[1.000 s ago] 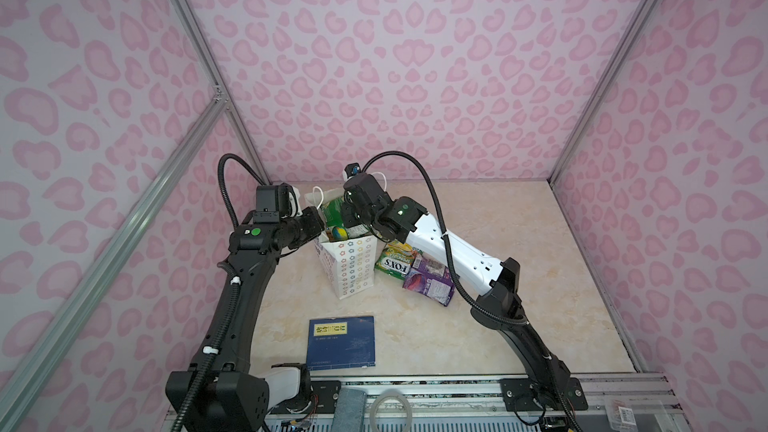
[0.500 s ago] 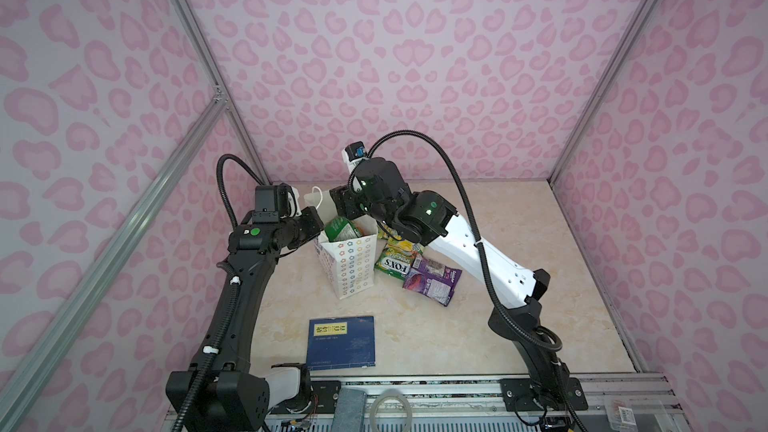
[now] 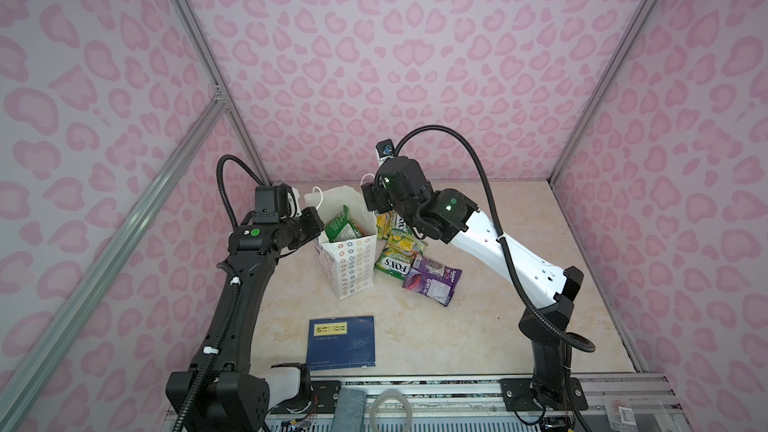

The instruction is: Place the snacks into the paper bag

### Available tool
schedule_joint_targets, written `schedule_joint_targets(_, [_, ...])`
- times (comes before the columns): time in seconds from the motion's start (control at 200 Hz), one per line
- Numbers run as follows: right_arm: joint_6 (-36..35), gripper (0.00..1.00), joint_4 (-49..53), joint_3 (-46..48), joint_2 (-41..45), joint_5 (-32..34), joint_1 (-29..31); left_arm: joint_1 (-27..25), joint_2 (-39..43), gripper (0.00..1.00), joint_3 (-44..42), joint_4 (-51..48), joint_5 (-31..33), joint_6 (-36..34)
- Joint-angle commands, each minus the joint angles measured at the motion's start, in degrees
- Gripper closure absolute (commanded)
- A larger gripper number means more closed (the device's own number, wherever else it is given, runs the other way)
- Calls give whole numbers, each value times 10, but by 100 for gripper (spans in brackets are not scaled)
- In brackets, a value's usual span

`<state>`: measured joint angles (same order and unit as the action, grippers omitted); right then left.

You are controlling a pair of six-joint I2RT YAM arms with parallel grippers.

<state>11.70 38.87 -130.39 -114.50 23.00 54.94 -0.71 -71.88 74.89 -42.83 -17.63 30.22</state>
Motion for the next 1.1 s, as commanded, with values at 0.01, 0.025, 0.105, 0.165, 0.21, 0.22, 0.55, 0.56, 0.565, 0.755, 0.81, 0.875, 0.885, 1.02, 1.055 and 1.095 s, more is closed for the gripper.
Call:
schedule_joint_targets(0.01, [32, 13, 5, -30, -48, -62, -3, 0, 2, 95, 0, 16, -11, 2])
schedule_joint_targets(0.025, [36, 14, 8, -38, -56, -66, -5, 0, 2, 95, -1, 16, -11, 2])
schedule_joint_targets(0.105, [56, 24, 30, -79, -94, -83, -14, 1, 3, 95, 0, 15, -9, 1])
schedule_joint_targets(0.165, [64, 39, 34, -99, -113, -95, -19, 0, 4, 95, 0, 14, -9, 1])
schedule_joint_targets(0.21, [63, 56, 32, -107, -120, -104, -21, 0, 6, 95, 0, 14, -8, 1])
schedule_joint_targets(0.22, [62, 61, 31, -108, -120, -107, -21, 0, 6, 95, 1, 15, -8, 1])
schedule_joint_targets(0.55, [20, 100, 0, -182, -108, -181, -12, 20, 37, 95, 18, 15, 10, 9])
schedule_joint_targets(0.56, [18, 100, 1, -187, -108, -182, -12, 20, 39, 95, 18, 16, 11, 10])
schedule_joint_targets(0.565, [18, 100, 2, -191, -108, -182, -12, 20, 40, 95, 18, 16, 11, 10])
schedule_joint_targets(0.755, [7, 100, -3, -186, -46, -189, -29, -2, 28, 97, 149, -27, 8, 25])
schedule_joint_targets(0.81, [10, 100, -16, -155, -11, -193, -41, -36, 12, 97, 202, -46, 33, 23])
schedule_joint_targets(0.875, [12, 100, -28, -117, 32, -193, -59, -90, -12, 97, 255, -59, 58, 25])
schedule_joint_targets(0.885, [12, 100, -30, -109, 39, -192, -62, -97, -16, 97, 262, -59, 59, 27])
schedule_joint_targets(1.02, [24, 100, -62, 1, 137, -187, -113, -187, -80, 97, 330, -56, 59, 46])
schedule_joint_targets(1.055, [30, 100, -63, 26, 160, -192, -131, -206, -97, 97, 342, -51, 61, 50])
schedule_joint_targets(1.095, [38, 100, -64, 53, 185, -198, -151, -228, -115, 97, 354, -46, 61, 56])
